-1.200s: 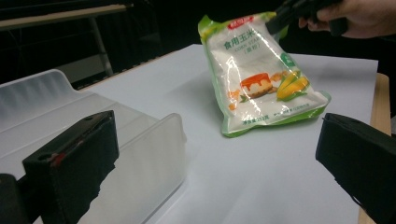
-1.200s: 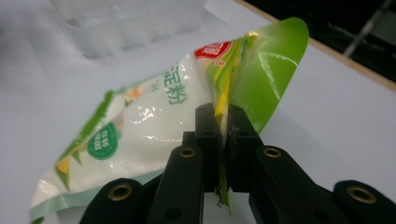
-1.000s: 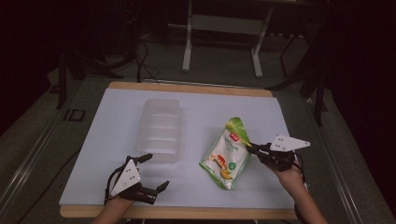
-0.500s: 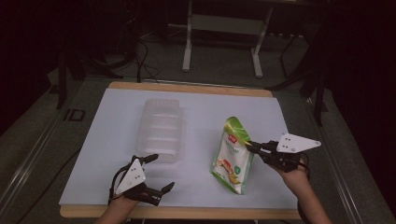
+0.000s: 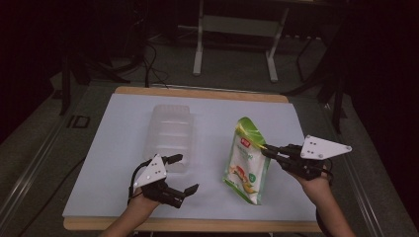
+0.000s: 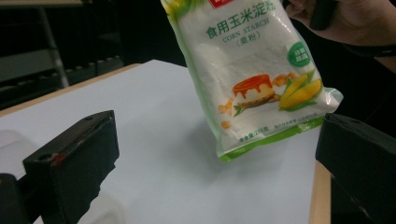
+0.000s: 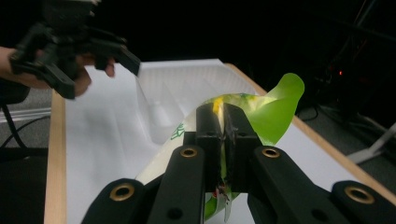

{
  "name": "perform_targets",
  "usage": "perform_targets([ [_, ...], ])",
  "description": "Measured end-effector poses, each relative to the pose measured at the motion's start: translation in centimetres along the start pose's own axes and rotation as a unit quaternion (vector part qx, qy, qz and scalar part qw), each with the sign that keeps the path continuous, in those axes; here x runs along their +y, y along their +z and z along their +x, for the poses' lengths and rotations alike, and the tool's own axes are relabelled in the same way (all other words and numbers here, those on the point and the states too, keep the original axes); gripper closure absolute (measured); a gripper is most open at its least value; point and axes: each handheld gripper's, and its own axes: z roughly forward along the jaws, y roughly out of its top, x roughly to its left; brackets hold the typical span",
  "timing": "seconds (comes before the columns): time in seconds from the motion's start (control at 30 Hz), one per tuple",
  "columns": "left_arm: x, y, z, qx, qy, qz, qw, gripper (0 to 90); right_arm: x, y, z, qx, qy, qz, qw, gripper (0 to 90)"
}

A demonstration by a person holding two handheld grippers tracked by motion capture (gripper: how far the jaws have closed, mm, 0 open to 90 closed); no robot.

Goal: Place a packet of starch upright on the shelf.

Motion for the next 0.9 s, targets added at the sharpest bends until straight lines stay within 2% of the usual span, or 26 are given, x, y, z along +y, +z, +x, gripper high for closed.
perform_targets([
  [0.07,0.6,0.8,0.3,-0.006,-0.005,0.007,0.9999,0.0,0.6,-0.1,0.1,0.003,-0.003,-0.006,1.0000,86.7],
  [0.17,1.4,2.2,0.7,-0.026,-0.016,0.015,0.9994,0.0,1.4,-0.1,0.2,0.007,-0.014,-0.013,0.9998,86.7],
  [0.3,2.1,3.9,1.0,-0.039,-0.012,0.027,0.9988,0.0,2.5,0.1,0.5,0.017,-0.025,-0.016,0.9994,86.8],
  [0.43,2.5,5.2,1.5,-0.055,-0.022,0.031,0.9978,0.0,3.4,0.5,0.9,0.026,-0.036,-0.020,0.9988,86.8],
  [0.5,2.6,5.5,2.0,-0.087,-0.037,0.023,0.9952,0.0,3.8,0.7,1.1,0.030,-0.039,-0.025,0.9985,86.8],
  [0.57,2.7,5.8,2.6,-0.108,-0.048,0.020,0.9928,0.0,4.3,0.9,1.4,0.035,-0.044,-0.028,0.9980,86.8],
  [0.77,2.9,6.5,4.0,-0.143,-0.071,0.003,0.9872,0.0,5.3,1.6,2.1,0.058,-0.054,-0.040,0.9961,86.7],
  [0.83,2.9,6.8,4.4,-0.168,-0.076,-0.005,0.9828,0.0,5.6,1.8,2.4,0.064,-0.058,-0.042,0.9954,86.8],
  [0.87,2.9,6.9,4.5,-0.173,-0.080,-0.008,0.9815,0.0,5.7,2.0,2.5,0.071,-0.059,-0.042,0.9948,86.8],
  [0.9,2.9,7.1,4.6,-0.188,-0.082,-0.011,0.9787,0.0,5.7,2.1,2.6,0.073,-0.061,-0.042,0.9946,86.8],
])
